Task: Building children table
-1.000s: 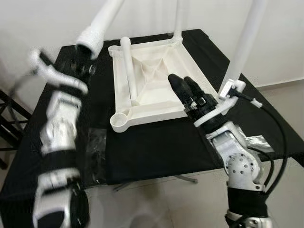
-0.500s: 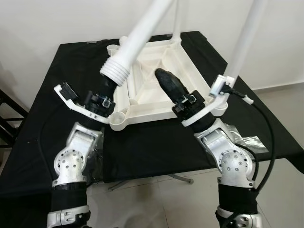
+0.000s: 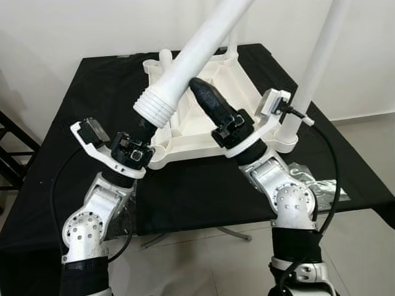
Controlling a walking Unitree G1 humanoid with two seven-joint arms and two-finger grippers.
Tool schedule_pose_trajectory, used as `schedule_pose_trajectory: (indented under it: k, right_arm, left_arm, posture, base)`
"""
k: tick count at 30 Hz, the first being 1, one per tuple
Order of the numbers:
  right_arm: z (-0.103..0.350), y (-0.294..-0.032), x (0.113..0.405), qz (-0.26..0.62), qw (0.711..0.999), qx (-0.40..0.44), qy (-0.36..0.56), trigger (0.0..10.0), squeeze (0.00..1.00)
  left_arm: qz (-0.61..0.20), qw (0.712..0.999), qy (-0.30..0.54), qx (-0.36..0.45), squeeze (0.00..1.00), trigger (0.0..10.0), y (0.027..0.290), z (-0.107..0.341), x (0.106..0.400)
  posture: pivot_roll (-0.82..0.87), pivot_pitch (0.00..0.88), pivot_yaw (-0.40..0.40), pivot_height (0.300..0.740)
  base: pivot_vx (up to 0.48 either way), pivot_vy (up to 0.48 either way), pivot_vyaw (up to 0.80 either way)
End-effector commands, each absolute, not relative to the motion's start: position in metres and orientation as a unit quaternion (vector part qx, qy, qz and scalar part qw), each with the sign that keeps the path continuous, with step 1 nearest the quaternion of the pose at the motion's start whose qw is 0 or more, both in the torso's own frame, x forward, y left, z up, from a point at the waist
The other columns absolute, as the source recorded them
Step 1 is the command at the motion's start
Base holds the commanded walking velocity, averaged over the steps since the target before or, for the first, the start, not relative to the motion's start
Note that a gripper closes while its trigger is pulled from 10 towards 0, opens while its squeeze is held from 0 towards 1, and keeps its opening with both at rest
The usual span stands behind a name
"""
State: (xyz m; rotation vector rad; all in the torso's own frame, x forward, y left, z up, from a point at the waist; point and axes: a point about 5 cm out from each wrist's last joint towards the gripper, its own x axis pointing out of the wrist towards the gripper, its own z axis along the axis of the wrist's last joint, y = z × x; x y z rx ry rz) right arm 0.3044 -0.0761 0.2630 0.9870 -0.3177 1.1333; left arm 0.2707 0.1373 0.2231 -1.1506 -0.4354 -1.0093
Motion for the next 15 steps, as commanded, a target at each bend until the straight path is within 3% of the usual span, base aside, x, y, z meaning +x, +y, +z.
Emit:
schedule_pose_trajectory:
  k: [1,6,15]
  right_arm:
    - [0.275,-0.072,0.301,0.542,0.696,0.444,-0.156,10.0,0.0]
    - [0.286,-0.069,0.284,0.618,0.648,0.41,-0.173,10.0,0.0]
    - [0.288,-0.067,0.275,0.657,0.629,0.381,-0.165,10.0,0.0]
  left_arm:
    - [-0.493,0.684,-0.177,-0.508,0.0,0.0,0.127,0.223,0.263]
    - [-0.507,0.679,-0.161,-0.506,0.0,0.0,0.119,0.22,0.258]
    - [-0.524,0.683,-0.143,-0.488,0.0,0.0,0.113,0.217,0.255]
  posture:
    - [0.0,0.07,-0.008,0.74]
    - [0.0,0.068,-0.009,0.74]
    - [0.0,0.063,-0.01,0.74]
  base:
    - [0.0,0.0,0.0]
    - [0.0,0.0,0.0]
    - [0.0,0.0,0.0]
